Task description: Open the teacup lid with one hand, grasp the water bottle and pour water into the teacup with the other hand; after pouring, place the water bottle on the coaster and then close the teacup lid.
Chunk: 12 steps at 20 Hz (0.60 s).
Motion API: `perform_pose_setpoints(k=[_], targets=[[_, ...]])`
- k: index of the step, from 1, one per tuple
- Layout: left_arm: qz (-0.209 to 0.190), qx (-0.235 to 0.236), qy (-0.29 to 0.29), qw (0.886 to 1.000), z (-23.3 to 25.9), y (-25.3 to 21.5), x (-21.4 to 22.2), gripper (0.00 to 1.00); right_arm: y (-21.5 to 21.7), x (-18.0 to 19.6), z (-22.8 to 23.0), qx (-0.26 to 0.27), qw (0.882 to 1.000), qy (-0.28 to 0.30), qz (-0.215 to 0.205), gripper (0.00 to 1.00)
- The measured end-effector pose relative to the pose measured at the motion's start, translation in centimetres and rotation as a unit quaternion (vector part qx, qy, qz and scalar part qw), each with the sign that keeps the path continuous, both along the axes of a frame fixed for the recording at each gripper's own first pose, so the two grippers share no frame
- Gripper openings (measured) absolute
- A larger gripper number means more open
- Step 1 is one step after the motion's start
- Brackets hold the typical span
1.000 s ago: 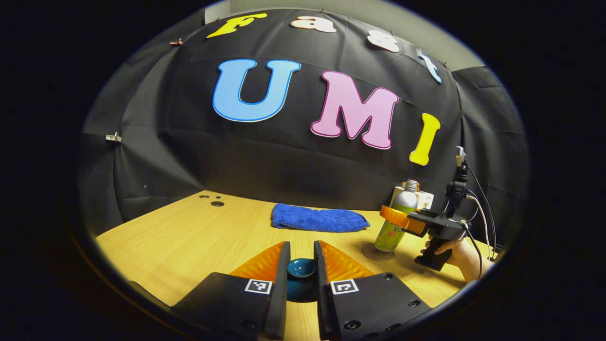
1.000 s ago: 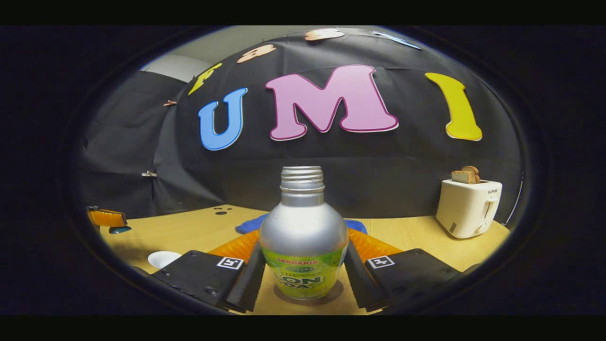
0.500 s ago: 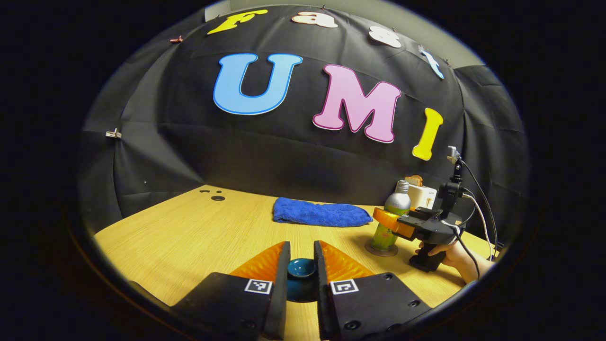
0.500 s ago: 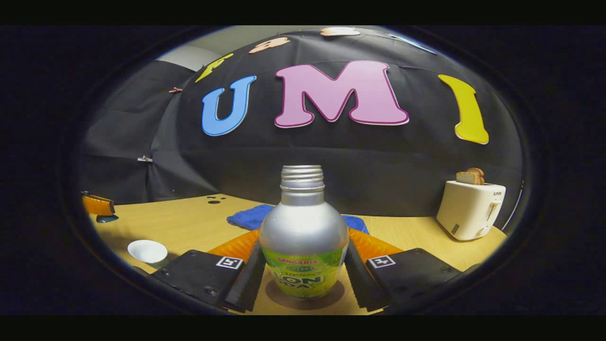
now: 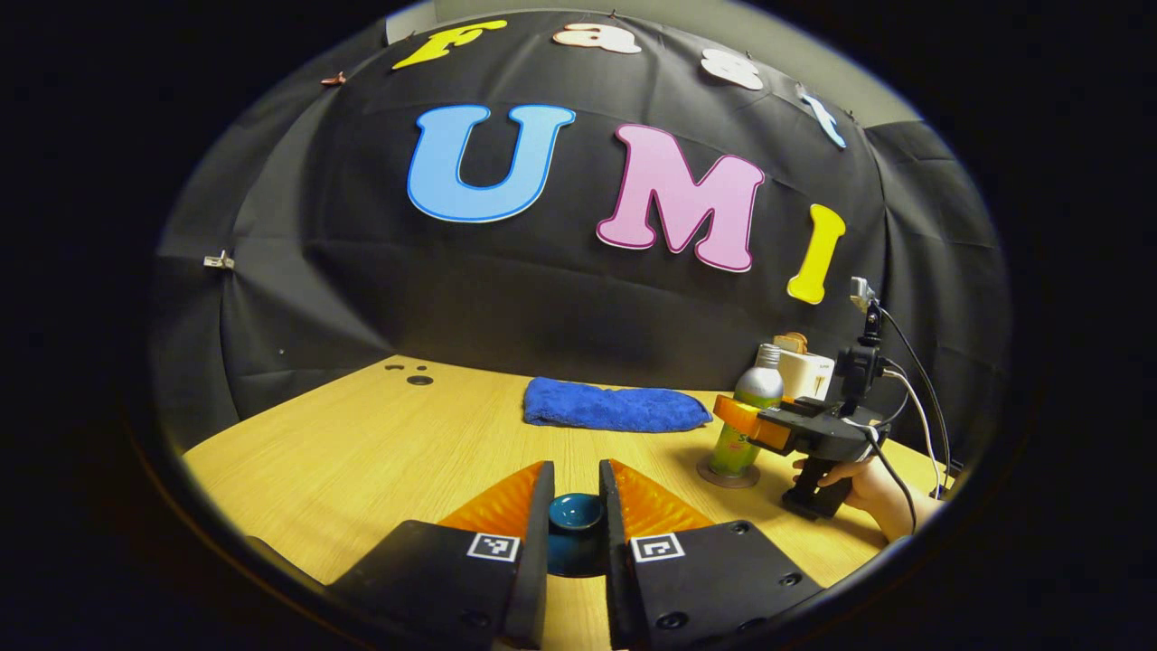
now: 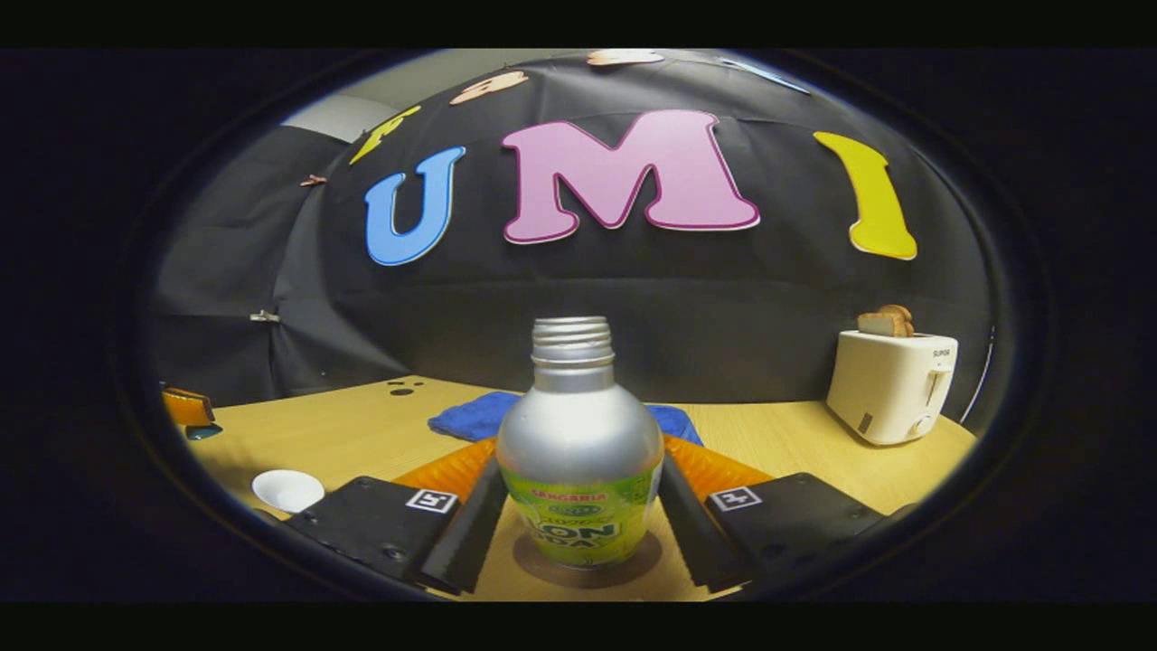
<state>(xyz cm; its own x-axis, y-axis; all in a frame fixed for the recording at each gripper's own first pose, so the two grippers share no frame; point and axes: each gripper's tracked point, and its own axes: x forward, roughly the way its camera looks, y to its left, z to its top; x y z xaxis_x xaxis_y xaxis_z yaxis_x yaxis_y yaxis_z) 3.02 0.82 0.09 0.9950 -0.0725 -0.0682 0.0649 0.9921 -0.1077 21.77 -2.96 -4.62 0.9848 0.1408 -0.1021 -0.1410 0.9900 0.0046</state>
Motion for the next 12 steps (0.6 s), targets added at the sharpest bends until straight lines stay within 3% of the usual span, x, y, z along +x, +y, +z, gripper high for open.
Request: perform_pose_setpoints(k=[2, 12], targets=[[-0.001, 0.003, -0.004, 1.000, 0.4, -0.4, -0.3, 0.30, 0.5, -0.4, 0.2, -0.008, 1.000, -0.002, -0.001, 0.99], [0.007, 0.001, -0.004, 1.000, 0.9, -1.3, -1.3, 0.31, -0.7, -3.0, 2.4, 0.002, 0.999, 0.008, -0.039, 0.98]])
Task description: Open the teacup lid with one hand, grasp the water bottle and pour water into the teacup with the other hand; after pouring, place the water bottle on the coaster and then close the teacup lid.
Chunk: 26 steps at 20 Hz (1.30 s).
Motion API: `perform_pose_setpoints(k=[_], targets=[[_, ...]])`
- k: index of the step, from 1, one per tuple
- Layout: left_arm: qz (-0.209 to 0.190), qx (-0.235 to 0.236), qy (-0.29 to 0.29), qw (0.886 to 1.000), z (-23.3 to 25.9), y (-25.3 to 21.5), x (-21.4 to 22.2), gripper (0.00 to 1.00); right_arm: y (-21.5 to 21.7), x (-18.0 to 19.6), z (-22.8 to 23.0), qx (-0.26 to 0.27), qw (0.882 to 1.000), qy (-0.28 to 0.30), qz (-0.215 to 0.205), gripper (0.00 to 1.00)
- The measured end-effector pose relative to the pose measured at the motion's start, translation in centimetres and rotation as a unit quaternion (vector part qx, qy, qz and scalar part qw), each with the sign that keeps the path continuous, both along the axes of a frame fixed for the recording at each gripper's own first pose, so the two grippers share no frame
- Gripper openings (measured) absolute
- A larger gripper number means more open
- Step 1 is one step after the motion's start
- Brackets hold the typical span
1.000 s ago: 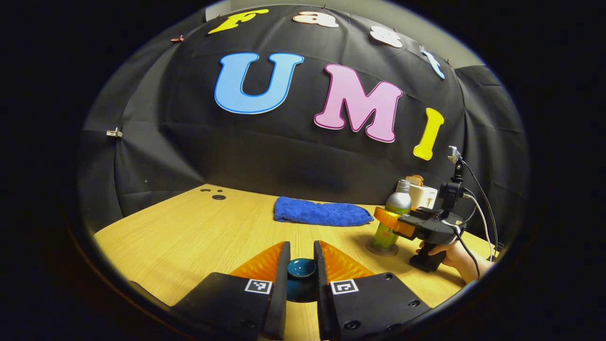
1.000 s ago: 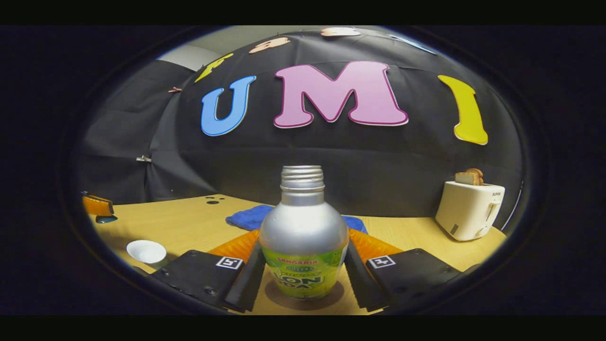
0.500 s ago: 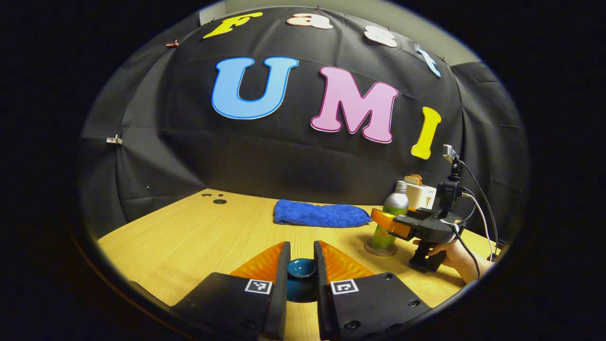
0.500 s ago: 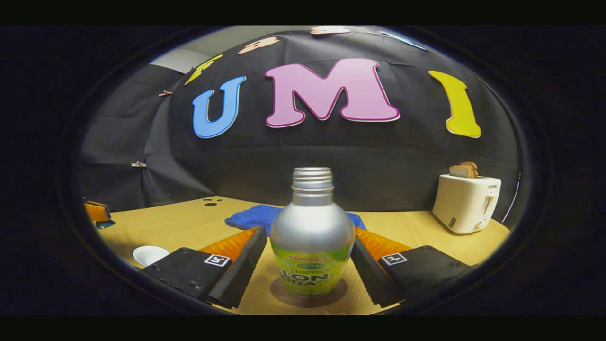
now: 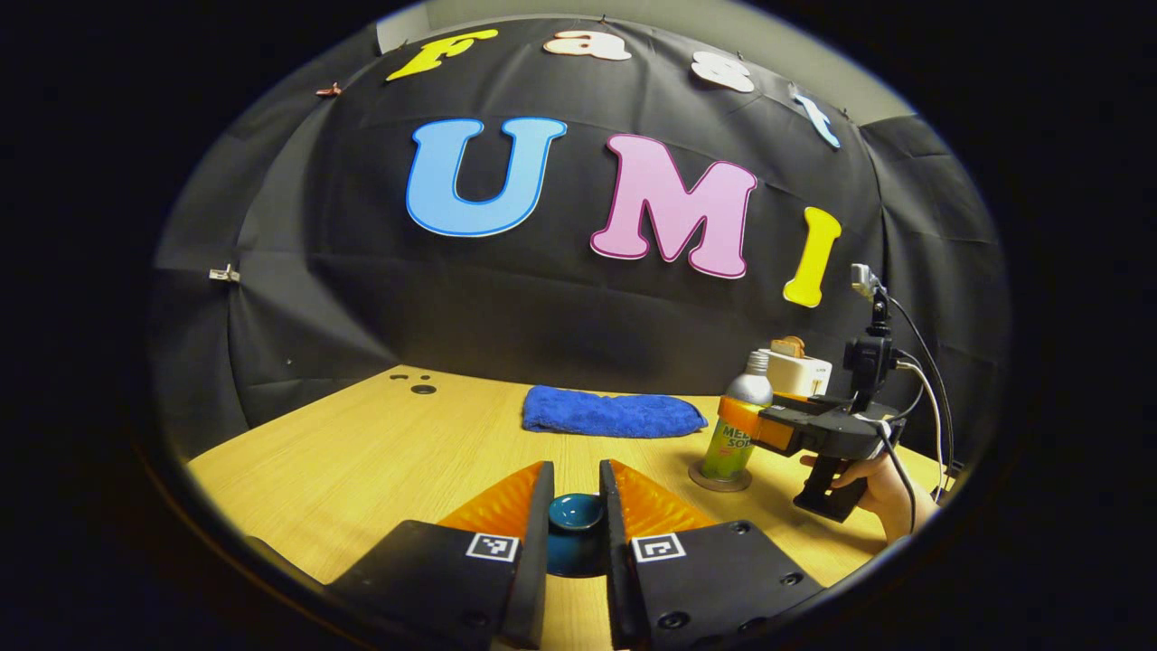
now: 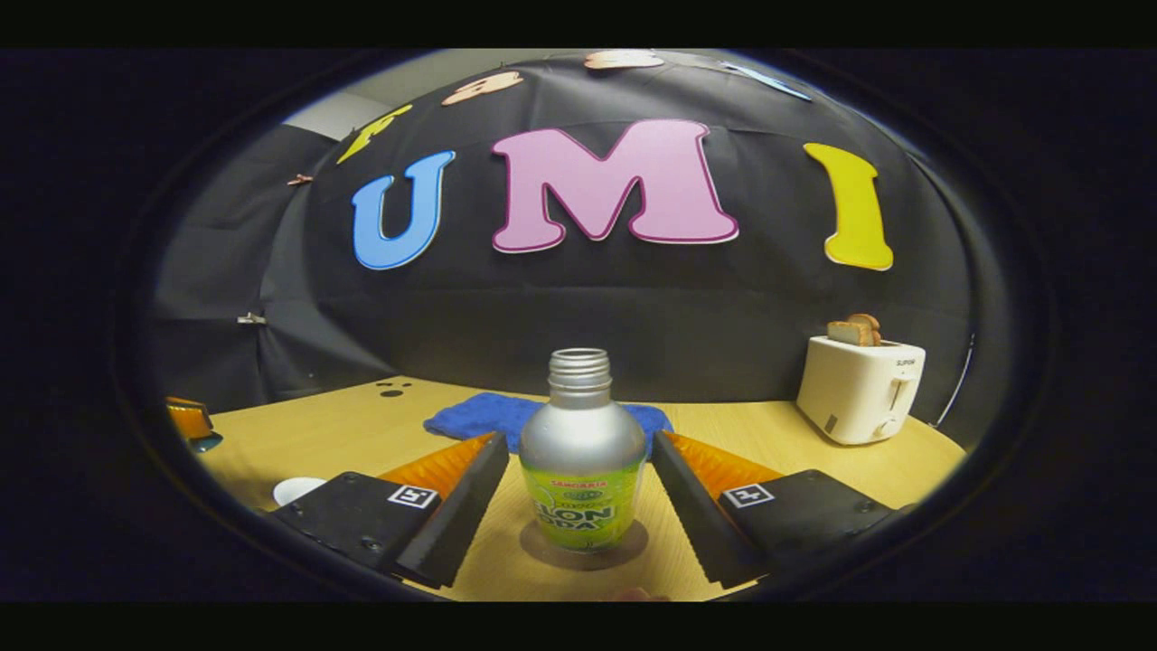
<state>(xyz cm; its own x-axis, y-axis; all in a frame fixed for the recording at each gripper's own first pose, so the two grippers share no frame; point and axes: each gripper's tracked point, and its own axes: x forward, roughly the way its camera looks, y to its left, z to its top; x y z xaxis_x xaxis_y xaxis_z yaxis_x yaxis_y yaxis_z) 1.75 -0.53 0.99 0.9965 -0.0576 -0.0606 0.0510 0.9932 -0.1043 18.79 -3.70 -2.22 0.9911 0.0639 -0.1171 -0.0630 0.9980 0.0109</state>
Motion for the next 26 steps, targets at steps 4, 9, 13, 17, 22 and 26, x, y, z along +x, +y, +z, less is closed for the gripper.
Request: perform_pose_setpoints(k=[4, 9, 13, 17, 22, 26], targets=[[-0.006, -0.003, 0.005, 1.000, -0.3, -1.2, 0.3, 0.31, 0.2, -1.4, 1.2, 0.024, 1.000, 0.002, 0.007, 0.98], [-0.017, 0.006, 0.001, 1.000, -0.3, -2.5, 1.5, 0.31, -1.1, -3.1, 6.1, 0.032, 0.997, -0.065, -0.006, 0.98], [-0.049, 0.011, 0.010, 0.999, -1.1, -3.9, 4.4, 0.31, -3.3, -4.2, 8.8, 0.003, 0.994, -0.105, -0.036, 0.99], [-0.059, 0.014, 0.039, 0.997, -3.9, -4.7, 7.0, 0.31, -4.0, -4.8, 10.0, -0.021, 0.991, -0.122, -0.053, 0.99], [-0.062, 0.030, 0.060, 0.996, -5.9, -5.4, 8.4, 0.31, -3.1, -4.6, 9.2, -0.029, 0.993, -0.114, -0.034, 0.99], [-0.057, 0.032, 0.064, 0.996, -6.4, -5.2, 8.8, 0.32, -3.3, -4.6, 9.1, -0.026, 0.993, -0.110, -0.035, 0.98]])
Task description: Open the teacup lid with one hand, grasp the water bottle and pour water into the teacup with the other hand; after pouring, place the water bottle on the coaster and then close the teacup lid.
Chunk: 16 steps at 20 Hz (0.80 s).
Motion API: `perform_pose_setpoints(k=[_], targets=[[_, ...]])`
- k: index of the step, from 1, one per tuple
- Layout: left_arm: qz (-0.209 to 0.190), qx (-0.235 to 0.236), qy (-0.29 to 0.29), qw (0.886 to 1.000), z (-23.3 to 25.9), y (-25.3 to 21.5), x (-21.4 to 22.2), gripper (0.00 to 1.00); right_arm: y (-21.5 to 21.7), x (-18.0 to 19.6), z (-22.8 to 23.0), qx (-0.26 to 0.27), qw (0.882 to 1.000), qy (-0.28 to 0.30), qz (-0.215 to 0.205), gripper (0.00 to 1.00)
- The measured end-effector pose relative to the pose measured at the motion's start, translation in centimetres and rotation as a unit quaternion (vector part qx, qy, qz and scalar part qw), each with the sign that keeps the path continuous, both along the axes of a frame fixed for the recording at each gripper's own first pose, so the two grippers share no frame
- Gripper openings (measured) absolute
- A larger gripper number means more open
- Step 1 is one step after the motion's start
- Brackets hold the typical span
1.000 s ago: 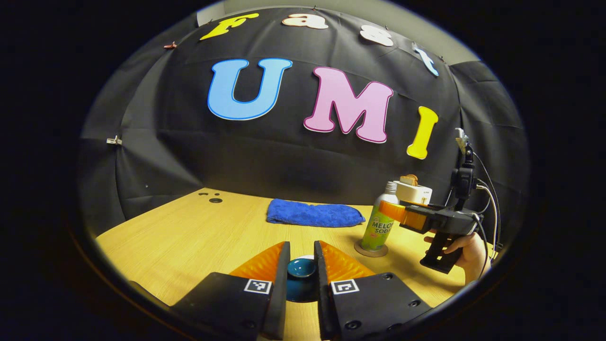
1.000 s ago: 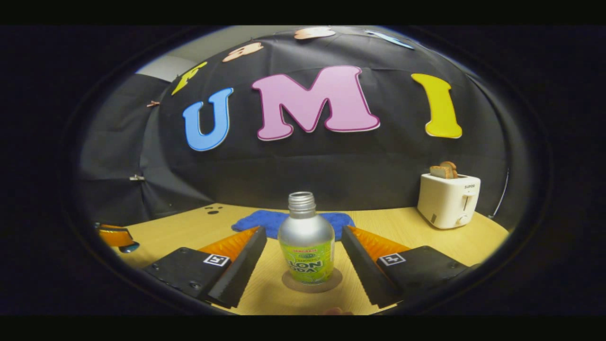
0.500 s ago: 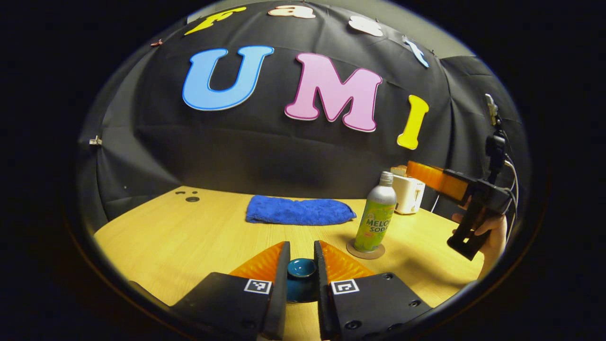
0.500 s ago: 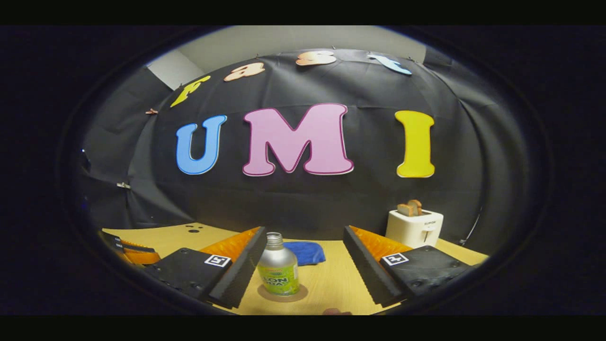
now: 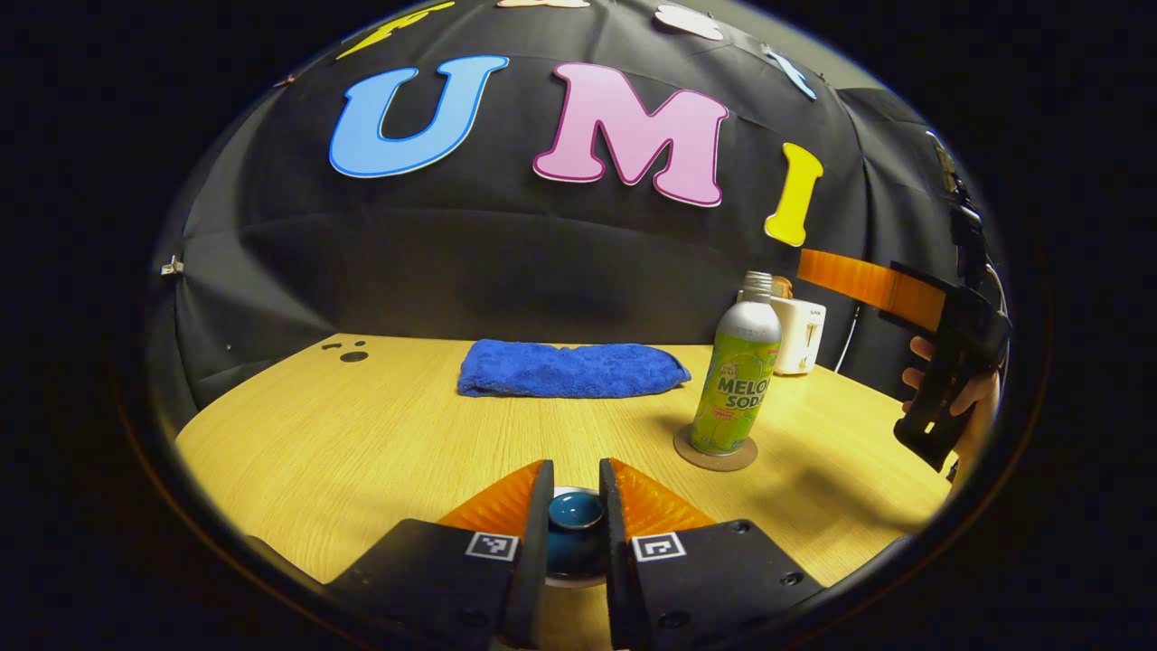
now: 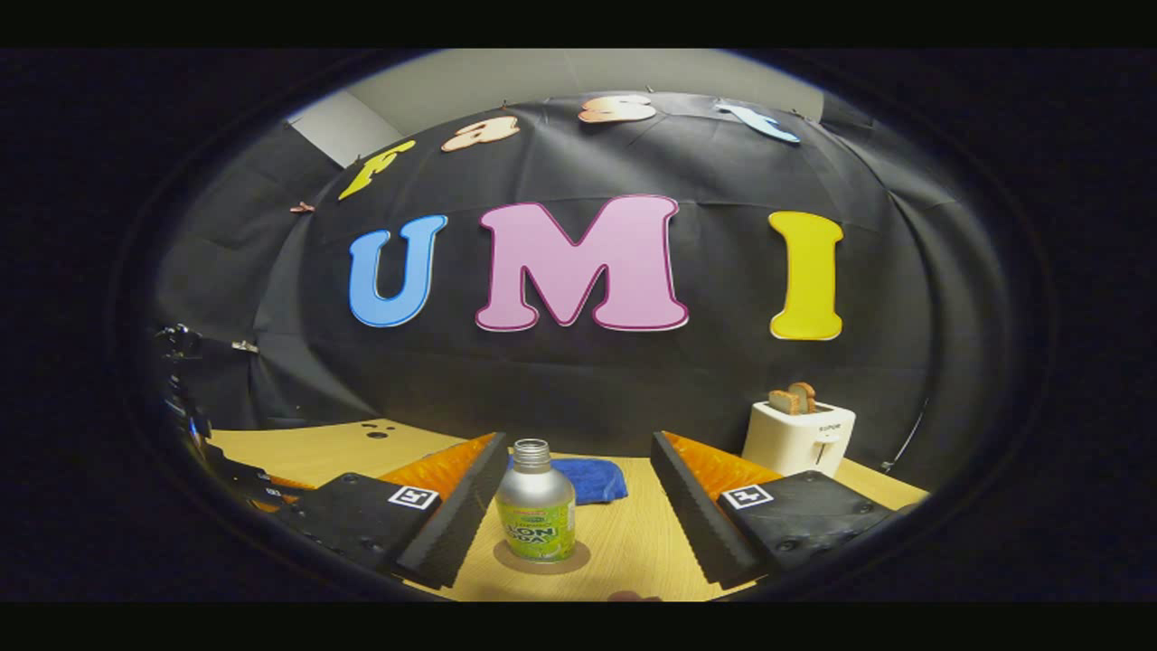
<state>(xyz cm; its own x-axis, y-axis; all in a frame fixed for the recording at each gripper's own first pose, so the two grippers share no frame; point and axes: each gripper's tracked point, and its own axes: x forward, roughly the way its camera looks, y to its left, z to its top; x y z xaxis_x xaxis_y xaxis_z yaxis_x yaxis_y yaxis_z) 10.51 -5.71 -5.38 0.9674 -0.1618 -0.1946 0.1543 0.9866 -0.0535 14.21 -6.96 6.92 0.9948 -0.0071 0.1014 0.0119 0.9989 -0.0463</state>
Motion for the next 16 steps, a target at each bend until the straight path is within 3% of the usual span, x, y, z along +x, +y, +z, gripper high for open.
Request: perform_pose_setpoints(k=[11, 13, 14, 16], targets=[[0.002, -0.002, -0.006, 1.000, 0.2, -0.2, -0.4, 0.39, 0.6, 0.0, -0.3, 0.009, 1.000, 0.007, 0.009, 0.96], [0.003, -0.001, -0.016, 1.000, 1.0, -0.1, -0.8, 0.51, 0.7, 0.1, -0.5, 0.008, 1.000, 0.010, 0.011, 0.97], [0.005, 0.003, -0.022, 1.000, 1.3, 0.0, -1.1, 0.65, 0.8, 0.0, -0.5, 0.009, 1.000, 0.012, 0.012, 0.98], [0.018, 0.011, -0.035, 0.999, 2.3, 0.6, -1.9, 0.82, 1.4, 0.2, -0.9, 0.017, 1.000, 0.017, 0.020, 0.99]])
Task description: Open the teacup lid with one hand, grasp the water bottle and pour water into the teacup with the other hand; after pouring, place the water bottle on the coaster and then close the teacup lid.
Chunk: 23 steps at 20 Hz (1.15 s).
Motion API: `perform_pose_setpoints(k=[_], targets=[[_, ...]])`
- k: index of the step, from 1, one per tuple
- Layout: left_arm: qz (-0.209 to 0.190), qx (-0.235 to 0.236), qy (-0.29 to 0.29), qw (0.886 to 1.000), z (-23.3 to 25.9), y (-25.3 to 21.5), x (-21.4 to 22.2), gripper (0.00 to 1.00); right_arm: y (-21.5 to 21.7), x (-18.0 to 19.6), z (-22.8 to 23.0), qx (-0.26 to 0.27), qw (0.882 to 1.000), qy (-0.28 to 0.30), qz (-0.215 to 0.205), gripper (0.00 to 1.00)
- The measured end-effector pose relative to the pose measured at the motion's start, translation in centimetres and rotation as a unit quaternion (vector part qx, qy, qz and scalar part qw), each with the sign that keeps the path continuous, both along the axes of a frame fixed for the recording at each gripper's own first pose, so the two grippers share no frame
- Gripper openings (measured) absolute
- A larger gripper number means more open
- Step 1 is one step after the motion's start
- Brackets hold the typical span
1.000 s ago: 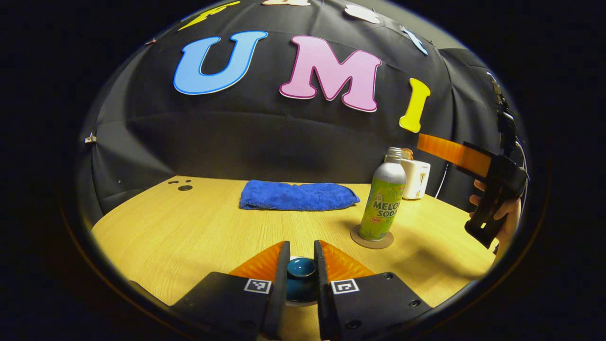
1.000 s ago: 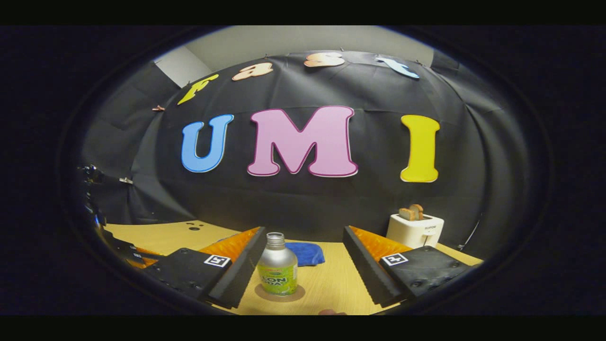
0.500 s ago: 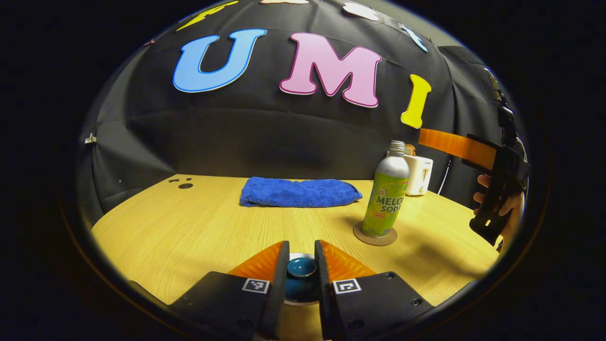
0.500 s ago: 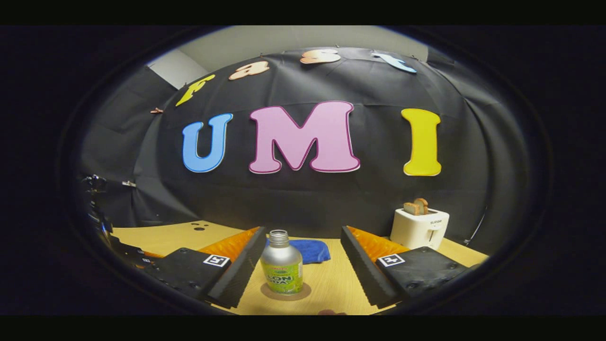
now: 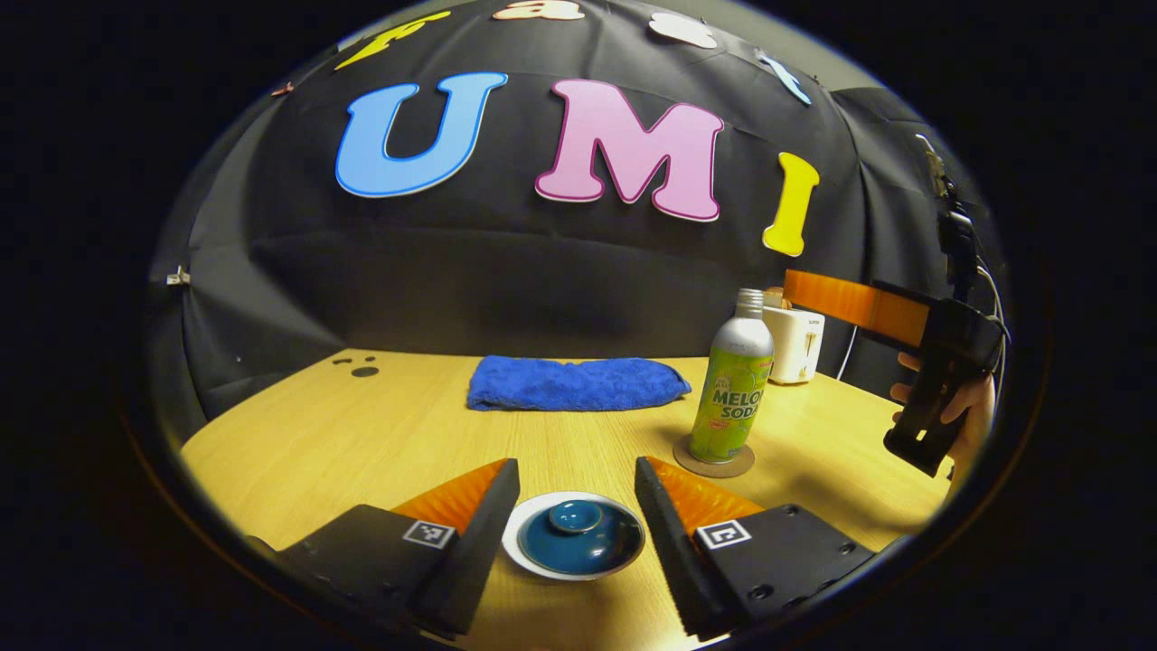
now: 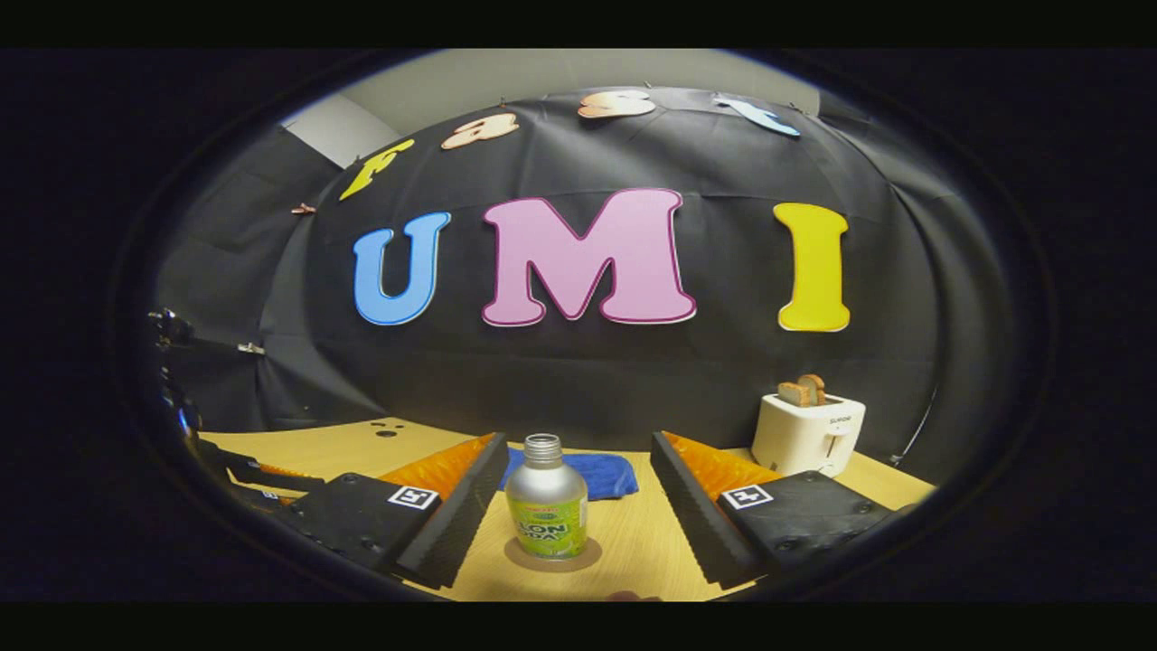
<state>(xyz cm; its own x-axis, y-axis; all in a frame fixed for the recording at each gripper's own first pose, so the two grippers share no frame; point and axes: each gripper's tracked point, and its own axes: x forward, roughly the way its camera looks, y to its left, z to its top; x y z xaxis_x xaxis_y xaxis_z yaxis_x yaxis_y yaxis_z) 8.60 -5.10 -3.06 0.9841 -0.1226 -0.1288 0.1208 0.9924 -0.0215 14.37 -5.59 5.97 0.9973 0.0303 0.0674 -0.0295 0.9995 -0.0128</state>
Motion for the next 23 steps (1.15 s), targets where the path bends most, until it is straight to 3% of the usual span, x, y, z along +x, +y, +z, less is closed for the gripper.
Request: perform_pose_setpoints(k=[4, 7, 11, 16, 21, 23], targets=[[0.024, 0.008, -0.046, 0.999, 2.9, 1.1, -2.7, 0.92, 1.5, -0.5, -2.0, -0.002, 0.999, 0.032, 0.026, 0.98], [0.055, 0.023, -0.080, 0.995, 5.6, 3.0, -5.0, 0.94, 0.4, -2.7, -3.9, -0.028, 0.997, 0.069, 0.008, 0.98], [0.066, 0.027, -0.108, 0.992, 7.5, 3.4, -8.2, 0.94, -0.2, -7.6, -3.5, -0.049, 0.996, 0.070, -0.007, 0.98], [0.039, -0.002, -0.117, 0.992, 7.3, 0.7, -11.9, 0.94, -0.3, -13.5, -3.7, -0.009, 0.996, 0.084, -0.012, 0.98], [0.028, -0.008, -0.134, 0.991, 7.2, -0.9, -15.2, 0.94, -0.9, -18.7, -3.4, -0.059, 0.995, 0.065, -0.053, 0.98], [0.026, -0.014, -0.138, 0.990, 7.1, -1.3, -16.7, 0.94, -0.2, -20.6, -3.3, -0.055, 0.996, 0.051, -0.054, 0.98]])
